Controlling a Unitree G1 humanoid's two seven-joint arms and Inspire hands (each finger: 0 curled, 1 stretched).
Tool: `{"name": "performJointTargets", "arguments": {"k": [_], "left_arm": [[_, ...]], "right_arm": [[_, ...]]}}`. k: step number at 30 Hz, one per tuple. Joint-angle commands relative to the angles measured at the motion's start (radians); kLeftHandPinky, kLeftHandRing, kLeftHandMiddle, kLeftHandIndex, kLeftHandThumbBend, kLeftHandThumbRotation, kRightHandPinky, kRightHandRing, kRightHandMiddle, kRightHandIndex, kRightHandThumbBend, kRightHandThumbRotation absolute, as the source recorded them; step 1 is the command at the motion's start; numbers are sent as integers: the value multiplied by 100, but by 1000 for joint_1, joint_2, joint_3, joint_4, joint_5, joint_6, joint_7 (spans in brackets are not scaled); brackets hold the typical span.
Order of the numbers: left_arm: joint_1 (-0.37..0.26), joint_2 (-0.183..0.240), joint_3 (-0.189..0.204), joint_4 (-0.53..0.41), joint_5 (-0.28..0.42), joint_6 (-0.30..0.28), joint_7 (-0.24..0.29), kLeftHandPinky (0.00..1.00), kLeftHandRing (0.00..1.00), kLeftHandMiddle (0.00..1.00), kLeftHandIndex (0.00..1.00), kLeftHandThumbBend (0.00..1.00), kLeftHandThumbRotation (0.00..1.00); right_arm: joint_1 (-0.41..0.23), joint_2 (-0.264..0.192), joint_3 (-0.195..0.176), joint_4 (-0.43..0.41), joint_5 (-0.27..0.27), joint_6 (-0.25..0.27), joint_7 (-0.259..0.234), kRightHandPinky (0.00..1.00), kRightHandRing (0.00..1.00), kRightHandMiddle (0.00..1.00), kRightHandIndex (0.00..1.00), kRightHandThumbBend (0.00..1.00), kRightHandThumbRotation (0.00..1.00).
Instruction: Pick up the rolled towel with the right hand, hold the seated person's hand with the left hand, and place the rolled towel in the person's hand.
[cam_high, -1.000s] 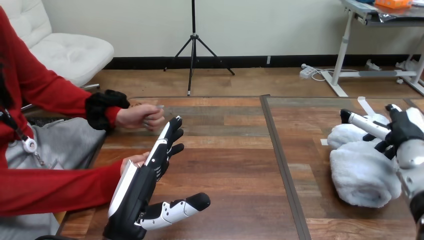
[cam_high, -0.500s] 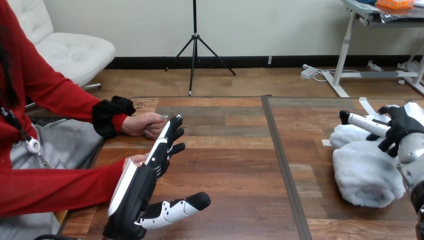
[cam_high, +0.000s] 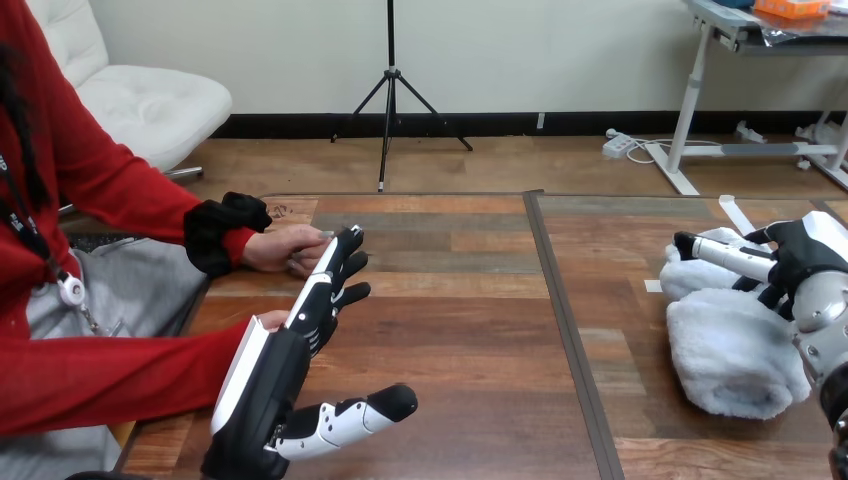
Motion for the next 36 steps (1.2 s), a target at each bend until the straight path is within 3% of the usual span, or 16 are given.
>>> {"name": "performJointTargets", "arguments": {"k": [1,2,4,7,16,19,22,25,30,36], "left_arm": [[-27,5,-6,-55,-31,-1,-15,87,95,98,97,100,60],[-26,4,-5,-58,-32,1,-16,87,94,97,97,100,59],[-23,5,-5,-63,-37,2,-21,87,94,97,96,100,59],[-22,7,-6,-67,-47,1,-30,87,94,97,96,100,59],[-25,7,-5,-71,-70,-9,-50,86,94,97,96,100,57],[-25,8,-5,-72,-77,-12,-57,85,93,97,95,100,57],[-25,9,-1,-75,-74,-12,-60,85,93,96,95,100,56],[-24,9,3,-78,-72,-13,-62,84,93,96,95,100,56],[-24,9,-1,-83,-87,-12,-71,84,92,96,95,100,56],[-24,9,5,-86,-81,-19,-71,83,92,96,94,100,55]], "right_arm": [[0,32,35,47,-21,21,21,23,39,53,77,99,69],[2,33,35,48,-21,18,23,27,46,57,76,99,69],[5,35,38,49,-21,19,25,30,51,61,75,98,69],[9,39,45,50,-24,27,22,24,41,52,74,99,69],[18,53,47,51,-19,39,19,24,45,57,75,100,71],[21,55,44,51,-14,37,25,23,42,54,73,100,71],[23,60,36,49,-4,39,25,26,51,63,79,100,71],[25,65,31,47,2,36,21,27,51,63,85,100,69],[31,66,38,43,-4,10,25,33,58,70,87,98,68],[30,78,21,44,15,31,19,40,67,77,91,98,66]]}}
